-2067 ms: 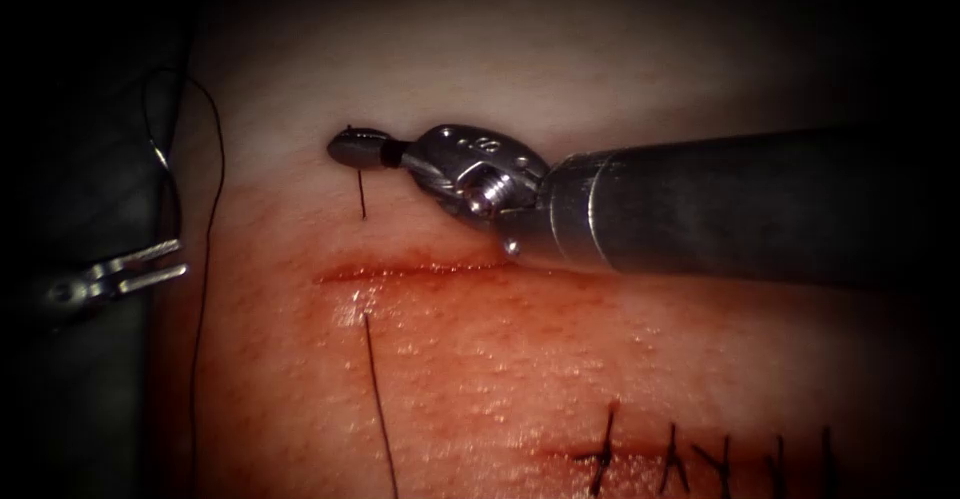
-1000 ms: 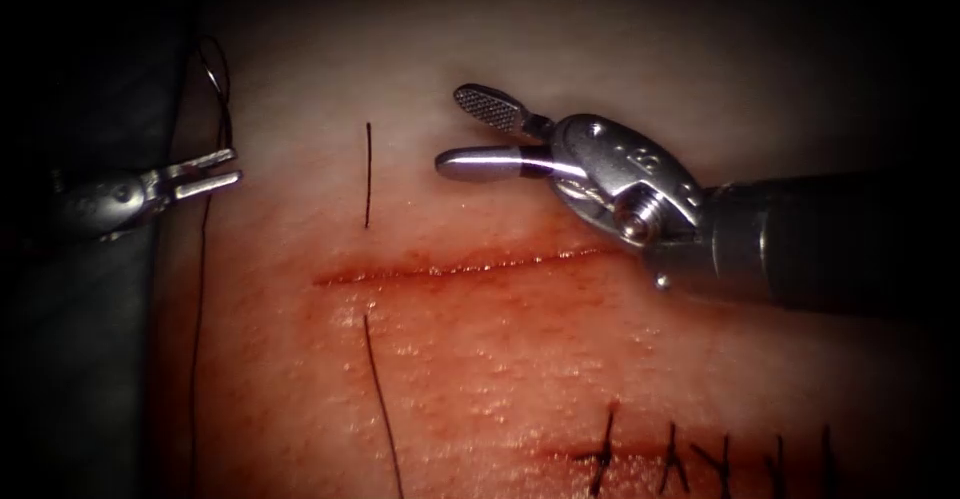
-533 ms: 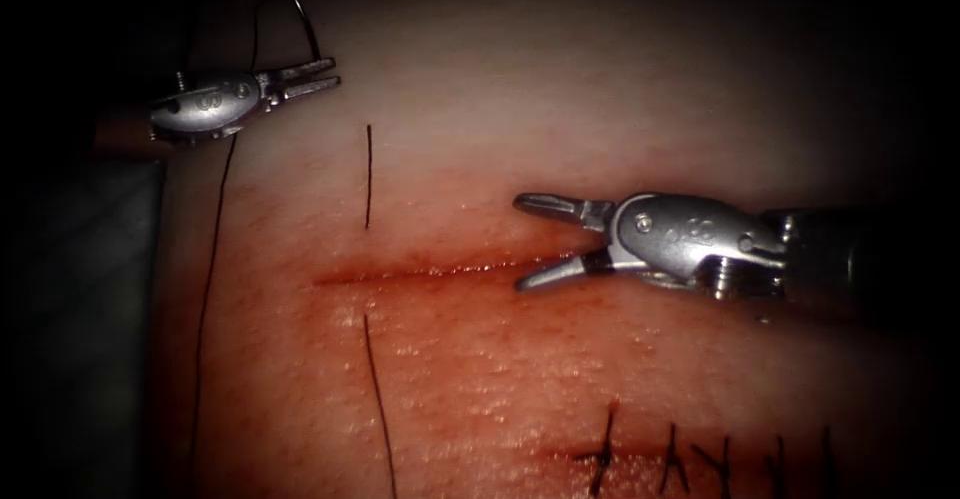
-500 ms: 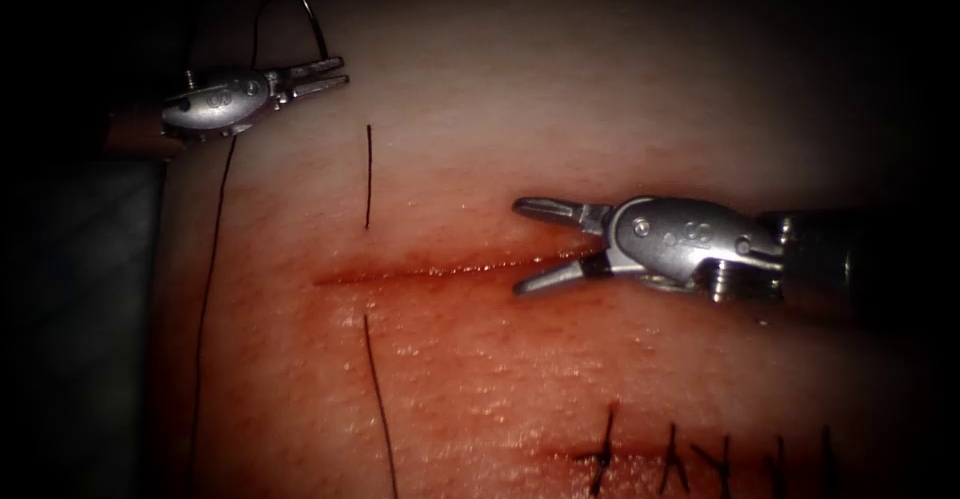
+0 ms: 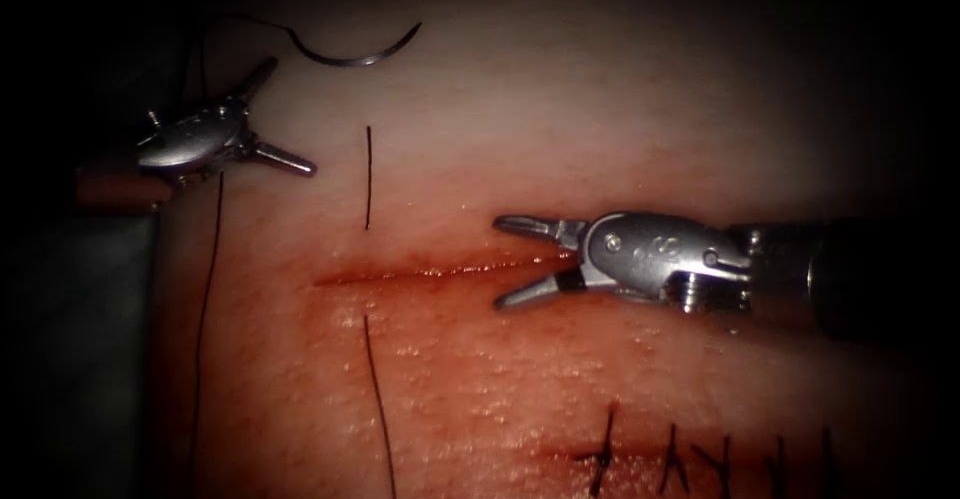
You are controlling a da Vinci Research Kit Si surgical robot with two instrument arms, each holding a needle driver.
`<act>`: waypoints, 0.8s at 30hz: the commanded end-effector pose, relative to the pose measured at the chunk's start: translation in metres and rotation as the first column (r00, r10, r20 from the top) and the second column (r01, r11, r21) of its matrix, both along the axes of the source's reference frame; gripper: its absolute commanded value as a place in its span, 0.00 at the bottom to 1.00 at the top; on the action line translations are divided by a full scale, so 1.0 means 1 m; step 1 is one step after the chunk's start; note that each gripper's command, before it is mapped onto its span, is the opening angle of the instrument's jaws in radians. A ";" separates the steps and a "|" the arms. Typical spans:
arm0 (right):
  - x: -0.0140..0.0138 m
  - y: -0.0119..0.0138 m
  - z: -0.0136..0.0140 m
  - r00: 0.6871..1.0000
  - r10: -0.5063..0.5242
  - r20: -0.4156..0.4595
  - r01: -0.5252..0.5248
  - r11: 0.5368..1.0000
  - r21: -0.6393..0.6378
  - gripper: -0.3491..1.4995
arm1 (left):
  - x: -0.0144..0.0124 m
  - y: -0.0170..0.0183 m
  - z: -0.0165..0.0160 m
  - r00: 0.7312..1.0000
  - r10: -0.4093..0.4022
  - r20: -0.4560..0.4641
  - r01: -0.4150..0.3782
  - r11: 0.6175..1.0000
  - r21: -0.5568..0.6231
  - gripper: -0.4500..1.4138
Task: Wound Closure
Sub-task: With the left tool set the suture needle down, then with the left tool grab a long length of suture.
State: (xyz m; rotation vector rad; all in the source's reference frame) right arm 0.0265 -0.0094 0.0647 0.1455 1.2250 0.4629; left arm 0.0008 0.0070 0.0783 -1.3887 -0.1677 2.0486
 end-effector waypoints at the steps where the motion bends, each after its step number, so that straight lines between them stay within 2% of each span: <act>1: 0.0007 0.0003 0.0007 1.000 -0.001 -0.004 0.001 1.000 0.000 0.98 | -0.0004 -0.0007 -0.0006 1.000 0.015 0.019 -0.015 1.000 -0.009 0.78; 4: 0.0008 0.0000 0.0008 1.000 -0.006 -0.012 0.006 1.000 -0.002 0.98 | -0.0009 -0.0042 -0.0045 0.995 0.082 0.050 -0.078 0.993 -0.090 0.74; 5: 0.0008 -0.0002 0.0008 1.000 -0.007 -0.013 0.007 1.000 -0.005 0.97 | -0.0013 -0.0060 -0.0062 0.990 0.132 0.045 -0.122 0.978 -0.170 0.70; 6: 0.0007 -0.0004 0.0008 1.000 -0.009 -0.014 0.009 1.000 -0.006 0.97 | -0.0018 -0.0076 -0.0078 0.979 0.195 0.060 -0.173 0.950 -0.260 0.60; 7: 0.0006 -0.0004 0.0008 1.000 -0.010 -0.015 0.010 1.000 -0.007 0.97 | -0.0023 -0.0090 -0.0091 0.967 0.239 0.083 -0.201 0.925 -0.321 0.56; 11: 0.0004 -0.0004 0.0008 1.000 -0.012 -0.016 0.012 1.000 -0.007 0.97 | -0.0041 -0.0127 -0.0123 0.942 0.321 0.096 -0.253 0.869 -0.425 0.55; 14: 0.0001 -0.0004 0.0008 1.000 -0.015 -0.017 0.015 1.000 -0.006 0.97 | -0.0060 -0.0150 -0.0139 0.933 0.358 0.030 -0.295 0.813 -0.502 0.57; 17: -0.0004 -0.0006 0.0007 1.000 -0.020 -0.020 0.019 1.000 -0.006 0.97 | -0.0080 -0.0190 -0.0144 0.893 0.438 -0.103 -0.420 0.731 -0.538 0.57; 22: -0.0005 -0.0006 0.0006 1.000 -0.021 -0.021 0.021 1.000 -0.007 0.97 | -0.0099 -0.0208 -0.0147 0.880 0.447 -0.161 -0.451 0.680 -0.578 0.55; 24: -0.0005 -0.0007 0.0006 1.000 -0.021 -0.021 0.021 1.000 -0.007 0.97 | -0.0105 -0.0210 -0.0151 0.873 0.446 -0.196 -0.465 0.645 -0.606 0.53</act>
